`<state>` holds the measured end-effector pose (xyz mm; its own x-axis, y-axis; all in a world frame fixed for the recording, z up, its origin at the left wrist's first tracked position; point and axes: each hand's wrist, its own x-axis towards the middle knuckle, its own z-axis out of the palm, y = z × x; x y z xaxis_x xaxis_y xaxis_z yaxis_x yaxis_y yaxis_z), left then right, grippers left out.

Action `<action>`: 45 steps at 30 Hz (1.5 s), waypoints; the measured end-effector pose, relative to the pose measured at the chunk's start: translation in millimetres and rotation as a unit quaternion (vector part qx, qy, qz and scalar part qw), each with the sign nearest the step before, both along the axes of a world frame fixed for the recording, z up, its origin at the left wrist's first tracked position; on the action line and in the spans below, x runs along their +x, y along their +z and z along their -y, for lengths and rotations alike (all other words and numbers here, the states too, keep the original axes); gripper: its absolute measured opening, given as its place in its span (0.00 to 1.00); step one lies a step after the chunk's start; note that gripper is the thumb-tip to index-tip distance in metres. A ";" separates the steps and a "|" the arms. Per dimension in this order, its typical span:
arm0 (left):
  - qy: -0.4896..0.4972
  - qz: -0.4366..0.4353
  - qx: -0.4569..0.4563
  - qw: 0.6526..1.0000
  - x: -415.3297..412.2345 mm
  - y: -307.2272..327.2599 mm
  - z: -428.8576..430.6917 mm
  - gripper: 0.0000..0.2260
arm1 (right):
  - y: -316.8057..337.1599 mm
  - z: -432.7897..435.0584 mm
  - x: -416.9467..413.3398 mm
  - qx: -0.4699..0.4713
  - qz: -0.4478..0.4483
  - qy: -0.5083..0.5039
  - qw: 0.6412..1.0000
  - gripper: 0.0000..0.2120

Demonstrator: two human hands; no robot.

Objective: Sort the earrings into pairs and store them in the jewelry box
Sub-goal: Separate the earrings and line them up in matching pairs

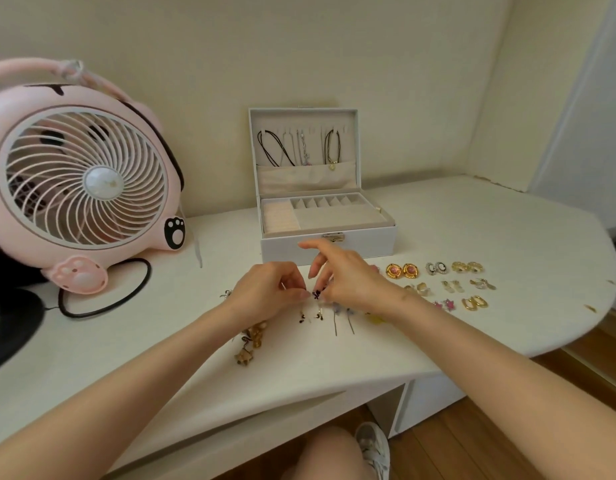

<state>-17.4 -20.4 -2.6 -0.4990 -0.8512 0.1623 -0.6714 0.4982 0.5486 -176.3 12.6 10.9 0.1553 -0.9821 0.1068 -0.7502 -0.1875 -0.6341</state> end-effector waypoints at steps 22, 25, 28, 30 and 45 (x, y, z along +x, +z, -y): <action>0.053 0.031 -0.144 0.988 5.9 -1.7 14.8 0.07 | -3.1 20.7 5.7 -0.073 -0.028 0.007 0.997 0.34; 0.064 0.016 -0.152 0.986 19.2 3.6 17.2 0.05 | 1.4 18.6 9.3 -0.088 -0.018 0.013 0.996 0.32; 0.083 0.023 -0.158 0.984 33.4 7.7 20.2 0.05 | 5.0 16.2 14.7 -0.091 -0.017 0.024 0.995 0.28; 0.092 0.023 -0.157 0.983 42.8 9.3 21.3 0.05 | 5.7 15.4 18.2 -0.095 -0.018 0.030 0.995 0.26; 0.138 0.084 -0.088 0.983 77.2 7.6 28.8 0.04 | -5.1 30.6 58.6 -0.081 -0.078 0.046 0.993 0.12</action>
<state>59.8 -49.1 5.0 -0.2861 -0.9239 0.2542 -0.8680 0.3622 0.3396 -117.6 -18.0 5.7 0.2711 -0.9348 0.2296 -0.8121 -0.3502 -0.4667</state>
